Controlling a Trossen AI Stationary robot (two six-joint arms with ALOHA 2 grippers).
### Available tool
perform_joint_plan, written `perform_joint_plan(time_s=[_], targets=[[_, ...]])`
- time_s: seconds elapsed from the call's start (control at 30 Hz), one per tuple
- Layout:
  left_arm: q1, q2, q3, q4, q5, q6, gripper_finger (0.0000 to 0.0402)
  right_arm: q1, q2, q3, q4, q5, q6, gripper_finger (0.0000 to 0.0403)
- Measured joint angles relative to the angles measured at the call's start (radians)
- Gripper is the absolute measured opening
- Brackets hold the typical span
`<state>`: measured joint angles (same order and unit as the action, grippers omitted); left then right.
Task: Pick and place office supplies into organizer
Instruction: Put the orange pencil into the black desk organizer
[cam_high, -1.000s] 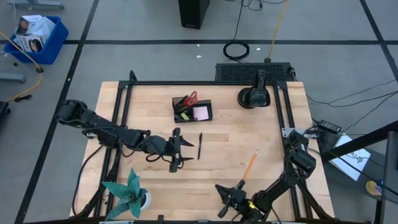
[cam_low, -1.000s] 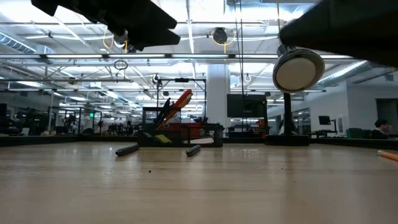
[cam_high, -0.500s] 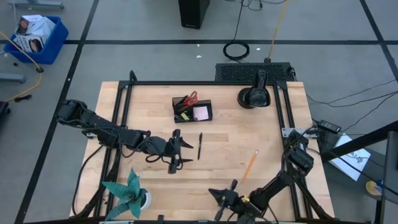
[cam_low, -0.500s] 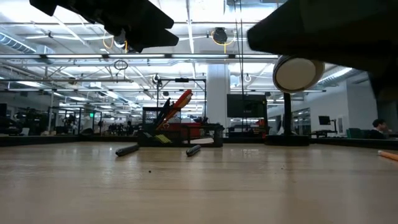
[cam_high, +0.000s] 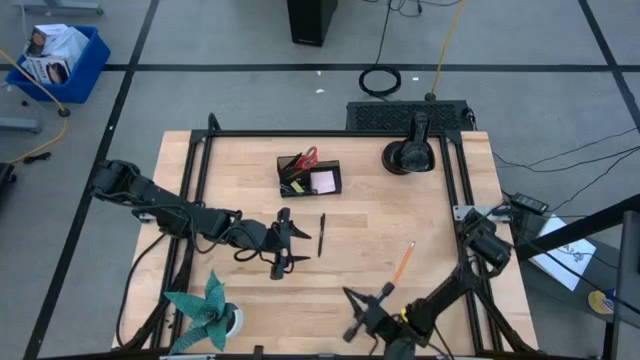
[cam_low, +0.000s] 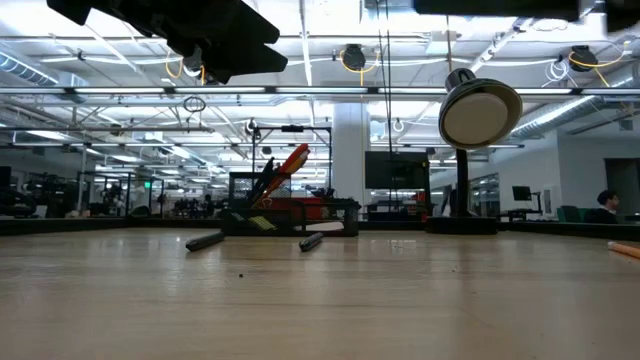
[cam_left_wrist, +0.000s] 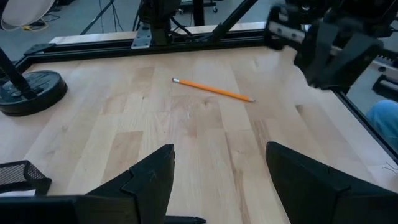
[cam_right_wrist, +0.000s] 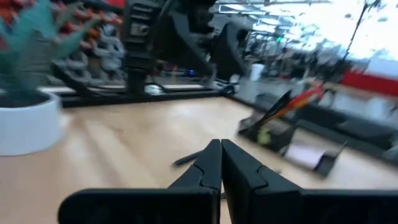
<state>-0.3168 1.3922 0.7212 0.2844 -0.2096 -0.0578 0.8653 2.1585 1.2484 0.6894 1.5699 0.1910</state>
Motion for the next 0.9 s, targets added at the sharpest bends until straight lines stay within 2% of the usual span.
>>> perform_joint_plan(time_s=[0.17,0.53,0.77,0.9], targets=[[0.0,0.0,0.0,0.001,0.0,-0.001,0.0257,-0.044,-0.079,0.0,0.009,0.0,-0.29,0.0],[0.0,0.0,0.0,-0.004,0.0,0.0,0.0257,-0.052,-0.316,-0.001,0.028,0.001,-0.681,0.0],[0.0,0.0,0.0,-0.002,0.0,0.001,0.0257,-0.006,-0.491,-0.001,0.003,0.002,-0.734,0.0],[0.0,0.0,0.0,0.003,0.0,0.0,0.0257,0.015,-0.536,-0.026,-0.035,0.002,-0.642,0.0]])
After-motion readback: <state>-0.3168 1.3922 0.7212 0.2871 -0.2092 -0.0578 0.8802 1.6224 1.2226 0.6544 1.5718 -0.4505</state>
